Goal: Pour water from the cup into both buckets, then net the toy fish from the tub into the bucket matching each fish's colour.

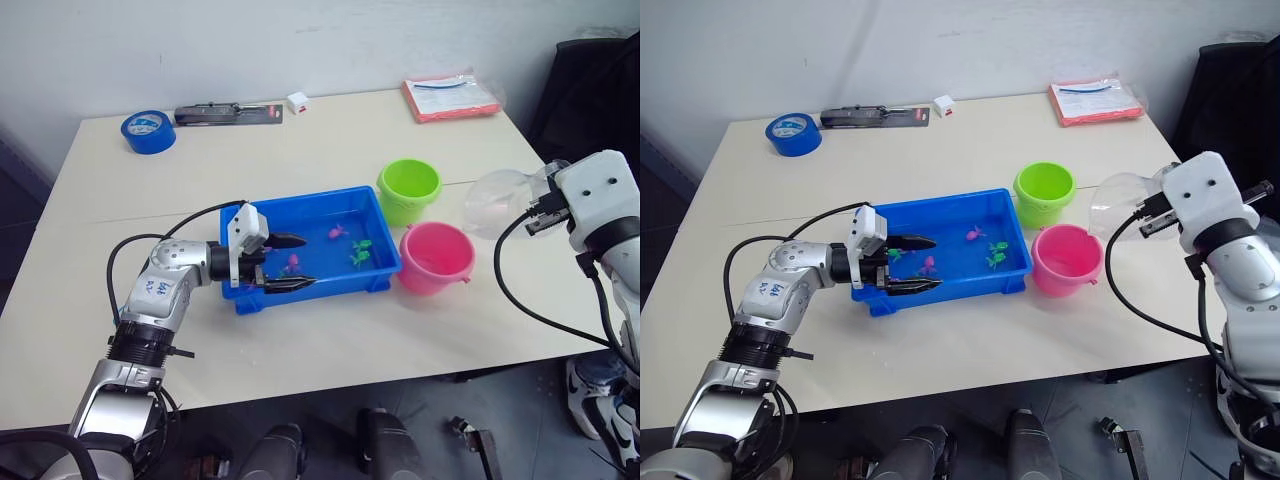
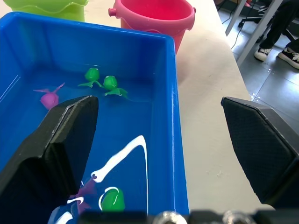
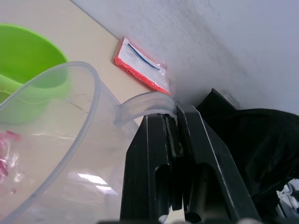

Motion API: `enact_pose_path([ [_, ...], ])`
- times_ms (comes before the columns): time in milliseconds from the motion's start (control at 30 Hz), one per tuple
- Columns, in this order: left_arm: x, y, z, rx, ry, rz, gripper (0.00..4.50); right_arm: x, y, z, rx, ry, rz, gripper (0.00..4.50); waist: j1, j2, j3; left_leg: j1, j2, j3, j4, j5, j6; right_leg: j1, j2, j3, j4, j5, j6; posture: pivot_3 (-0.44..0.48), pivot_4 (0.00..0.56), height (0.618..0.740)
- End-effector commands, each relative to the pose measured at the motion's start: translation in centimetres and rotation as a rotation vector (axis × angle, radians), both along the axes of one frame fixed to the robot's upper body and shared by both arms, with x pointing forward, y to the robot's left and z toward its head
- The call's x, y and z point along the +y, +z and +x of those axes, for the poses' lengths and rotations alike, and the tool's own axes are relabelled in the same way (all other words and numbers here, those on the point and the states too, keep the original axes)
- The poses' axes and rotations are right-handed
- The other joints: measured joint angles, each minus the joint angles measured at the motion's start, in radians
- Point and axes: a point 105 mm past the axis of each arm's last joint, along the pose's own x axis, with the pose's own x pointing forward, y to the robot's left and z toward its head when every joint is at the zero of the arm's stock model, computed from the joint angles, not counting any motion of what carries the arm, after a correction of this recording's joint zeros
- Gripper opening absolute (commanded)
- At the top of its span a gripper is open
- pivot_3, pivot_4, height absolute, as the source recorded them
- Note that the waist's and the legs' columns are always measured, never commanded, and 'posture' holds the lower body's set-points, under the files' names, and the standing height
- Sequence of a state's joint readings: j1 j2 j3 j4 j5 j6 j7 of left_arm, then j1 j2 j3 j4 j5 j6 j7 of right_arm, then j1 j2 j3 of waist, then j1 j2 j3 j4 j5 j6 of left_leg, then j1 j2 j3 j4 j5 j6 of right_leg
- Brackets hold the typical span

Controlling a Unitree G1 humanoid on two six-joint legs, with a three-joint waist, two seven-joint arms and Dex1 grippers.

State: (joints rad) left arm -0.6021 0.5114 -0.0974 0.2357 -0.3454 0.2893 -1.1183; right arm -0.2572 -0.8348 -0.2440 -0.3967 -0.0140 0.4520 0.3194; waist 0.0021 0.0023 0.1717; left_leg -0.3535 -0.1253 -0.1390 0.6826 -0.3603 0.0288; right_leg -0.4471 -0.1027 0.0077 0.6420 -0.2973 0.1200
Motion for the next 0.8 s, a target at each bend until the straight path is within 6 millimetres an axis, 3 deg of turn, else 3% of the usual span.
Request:
enact_pose_path([
  [33, 0.0, 0.5, 0.0, -0.028, -0.009, -0.007, 4.50, 1.1, 2.1, -0.9, -0.090, 0.028, -0.100, 0.69, -0.001, 0.000, 0.000, 0.000, 0.000, 0.000, 0.000, 0.000, 0.000, 0.000, 0.000, 0.000, 0.000, 0.000, 0.000, 0.000, 0.150, 0.740],
  [800, -0.4, 1.1, -0.7, -0.034, -0.015, -0.010, 4.50, 2.2, 1.9, -0.5, -0.121, 0.047, -0.194, 0.69, 0.000, 0.000, 0.000, 0.000, 0.000, 0.000, 0.000, 0.000, 0.000, 0.000, 0.000, 0.000, 0.000, 0.000, 0.000, 0.000, 0.150, 0.740],
])
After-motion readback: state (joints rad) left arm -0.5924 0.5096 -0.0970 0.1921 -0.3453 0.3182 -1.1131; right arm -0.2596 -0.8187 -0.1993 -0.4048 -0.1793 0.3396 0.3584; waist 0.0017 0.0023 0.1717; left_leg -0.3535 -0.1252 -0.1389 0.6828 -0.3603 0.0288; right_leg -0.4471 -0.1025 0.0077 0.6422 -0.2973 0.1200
